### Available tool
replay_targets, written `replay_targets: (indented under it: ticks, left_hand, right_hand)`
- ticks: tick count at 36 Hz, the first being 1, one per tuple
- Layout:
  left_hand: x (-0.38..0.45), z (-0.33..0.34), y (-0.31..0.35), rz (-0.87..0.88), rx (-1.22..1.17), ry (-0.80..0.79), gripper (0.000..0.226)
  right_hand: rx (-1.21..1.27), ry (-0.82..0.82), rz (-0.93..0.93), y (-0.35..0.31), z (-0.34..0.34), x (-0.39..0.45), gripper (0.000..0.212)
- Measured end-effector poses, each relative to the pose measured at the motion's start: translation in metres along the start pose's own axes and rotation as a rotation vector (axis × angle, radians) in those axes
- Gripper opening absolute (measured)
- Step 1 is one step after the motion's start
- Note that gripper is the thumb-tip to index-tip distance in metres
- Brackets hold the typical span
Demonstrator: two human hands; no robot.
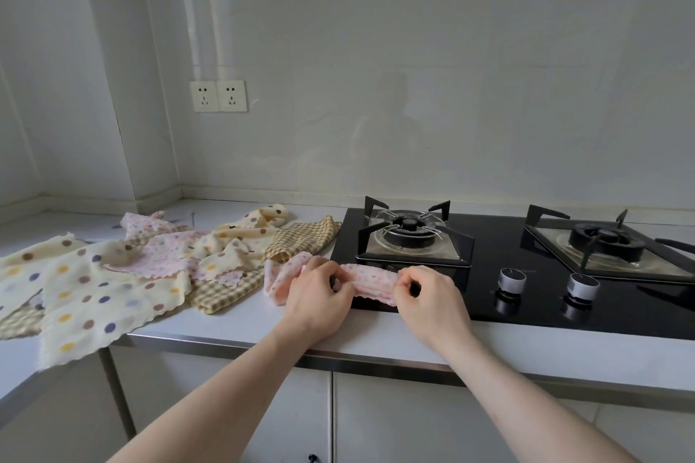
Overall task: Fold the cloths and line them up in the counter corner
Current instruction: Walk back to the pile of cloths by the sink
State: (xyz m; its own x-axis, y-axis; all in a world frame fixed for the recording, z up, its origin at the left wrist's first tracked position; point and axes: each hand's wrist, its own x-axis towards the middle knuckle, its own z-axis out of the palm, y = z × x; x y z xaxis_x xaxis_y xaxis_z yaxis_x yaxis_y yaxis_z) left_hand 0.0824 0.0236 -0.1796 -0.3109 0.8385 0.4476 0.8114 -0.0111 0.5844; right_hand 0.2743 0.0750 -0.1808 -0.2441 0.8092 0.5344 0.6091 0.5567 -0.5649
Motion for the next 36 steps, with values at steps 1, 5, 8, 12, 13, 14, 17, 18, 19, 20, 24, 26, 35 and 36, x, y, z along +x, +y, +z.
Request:
replay_targets:
  ticks: [1, 5, 8, 12, 13, 14, 17, 18, 19, 20, 24, 26, 35, 36]
  left_hand:
    - [0.0, -0.002, 0.001, -0.025, -0.044, -0.003, 0.01]
    - [0.0, -0.005, 0.002, -0.187, -0.203, -0.003, 0.041]
    - [0.001, -0.001, 0.001, -0.145, 0.003, -0.061, 0.061]
    - [0.002, 0.0, 0.002, -0.06, 0.155, -0.094, 0.04]
    - [0.002, -0.001, 0.001, -0.051, 0.127, -0.078, 0.032]
    - [0.001, -0.002, 0.001, -0.049, 0.082, -0.063, 0.025]
    - [0.0, -0.004, -0.003, -0.045, -0.073, -0.023, 0.018]
    - [0.0, -0.005, -0.003, -0.047, -0.135, -0.016, 0.019]
    - [-0.001, -0.005, -0.004, -0.056, -0.206, -0.01, 0.02]
    - [-0.001, -0.006, -0.003, -0.069, -0.275, -0.005, 0.022]
    - [-0.002, -0.01, -0.001, -0.098, -0.357, -0.057, 0.041]
    - [-0.002, -0.011, 0.0, -0.091, -0.313, -0.097, 0.055]
    - [0.0, -0.006, -0.004, -0.088, -0.327, -0.111, 0.054]
    - [0.0, -0.007, -0.003, -0.089, -0.306, -0.118, 0.051]
  right_hand:
    - [0.003, -0.003, 0.015, -0.001, -0.001, 0.0, 0.021]
    - [-0.001, -0.038, 0.041, 0.0, -0.002, 0.0, 0.028]
    - [0.013, -0.067, 0.037, -0.001, -0.003, 0.001, 0.029]
    - [0.036, -0.098, 0.057, -0.001, -0.004, 0.002, 0.026]
    - [0.029, -0.105, 0.06, -0.001, -0.003, 0.002, 0.026]
    - [0.022, -0.107, 0.059, -0.001, -0.003, 0.002, 0.026]
    - [-0.005, -0.105, 0.048, 0.0, -0.002, 0.003, 0.031]
    - [-0.007, -0.105, 0.039, 0.0, -0.002, 0.003, 0.033]
    - [-0.004, -0.107, 0.03, 0.0, -0.003, 0.004, 0.033]
    - [0.002, -0.11, 0.022, 0.0, -0.003, 0.004, 0.031]
    - [-0.002, -0.138, -0.009, 0.003, -0.003, 0.005, 0.012]
    - [0.022, -0.152, -0.03, 0.003, -0.003, 0.005, 0.008]
    - [0.042, -0.218, -0.008, -0.001, -0.002, 0.004, 0.017]
    - [0.053, -0.228, 0.013, -0.002, -0.003, 0.006, 0.018]
